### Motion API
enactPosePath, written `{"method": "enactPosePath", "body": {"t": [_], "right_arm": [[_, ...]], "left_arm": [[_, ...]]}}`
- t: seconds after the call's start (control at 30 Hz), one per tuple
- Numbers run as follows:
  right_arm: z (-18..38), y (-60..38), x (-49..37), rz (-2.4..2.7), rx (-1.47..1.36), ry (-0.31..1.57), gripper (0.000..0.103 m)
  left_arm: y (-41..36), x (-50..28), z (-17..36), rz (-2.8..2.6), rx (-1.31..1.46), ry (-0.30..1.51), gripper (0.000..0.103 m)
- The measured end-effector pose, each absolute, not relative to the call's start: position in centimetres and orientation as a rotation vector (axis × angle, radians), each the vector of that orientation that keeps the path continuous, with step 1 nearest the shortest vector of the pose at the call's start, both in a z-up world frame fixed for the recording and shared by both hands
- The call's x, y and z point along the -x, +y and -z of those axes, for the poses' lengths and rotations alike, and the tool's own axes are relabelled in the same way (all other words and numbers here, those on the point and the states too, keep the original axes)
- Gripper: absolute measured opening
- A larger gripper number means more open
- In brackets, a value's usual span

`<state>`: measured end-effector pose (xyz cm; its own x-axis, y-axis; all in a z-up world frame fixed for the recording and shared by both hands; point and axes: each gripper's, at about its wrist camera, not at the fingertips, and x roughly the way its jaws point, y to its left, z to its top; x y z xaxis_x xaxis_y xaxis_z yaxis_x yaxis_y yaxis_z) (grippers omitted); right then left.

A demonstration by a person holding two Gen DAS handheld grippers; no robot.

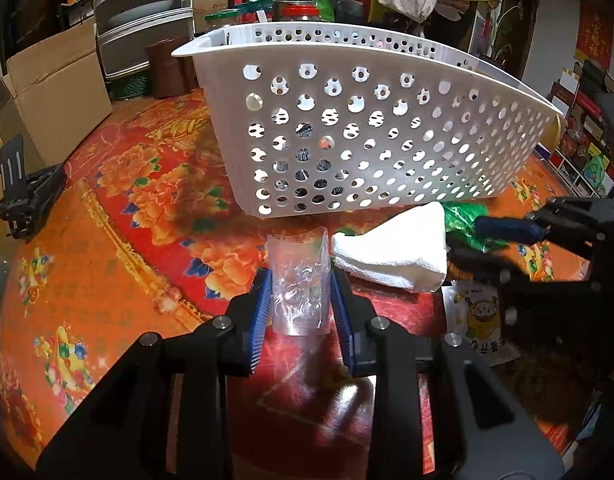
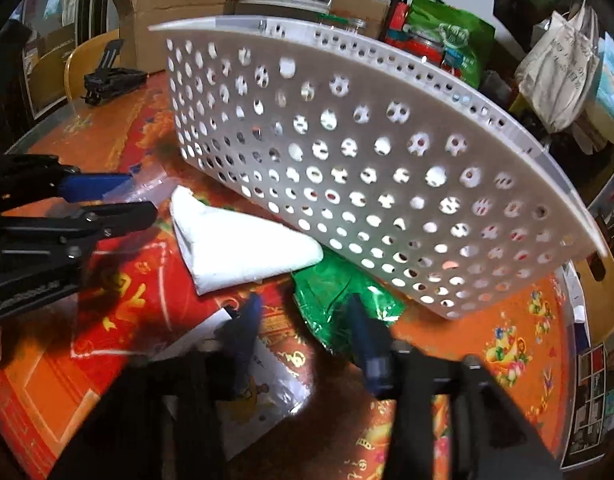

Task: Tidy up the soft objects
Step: 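Grasp the green packet with the right tool while the left tool holds the clear bag, then carry the clear bag with the left tool while the right tool carries the green packet over the basket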

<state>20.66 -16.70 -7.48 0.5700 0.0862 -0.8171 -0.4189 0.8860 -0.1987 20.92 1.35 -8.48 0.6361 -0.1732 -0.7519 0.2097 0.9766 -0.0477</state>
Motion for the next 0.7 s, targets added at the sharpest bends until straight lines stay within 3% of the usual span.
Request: {"method": "enactPosePath", "body": {"t": [0.1, 0.7], "right_arm": [[7.2, -17.1, -20.4, -0.315, 0.371, 0.913, 0.009], [0.6, -22.8, -15.0, -0.328, 0.162, 0.795, 0.005]], "left_arm": [[1.4, -20.9, 8.5, 0.219, -0.044, 0.849, 0.028], [1.9, -15.0, 1.8, 0.298, -0.058, 0.677, 0.027]]}}
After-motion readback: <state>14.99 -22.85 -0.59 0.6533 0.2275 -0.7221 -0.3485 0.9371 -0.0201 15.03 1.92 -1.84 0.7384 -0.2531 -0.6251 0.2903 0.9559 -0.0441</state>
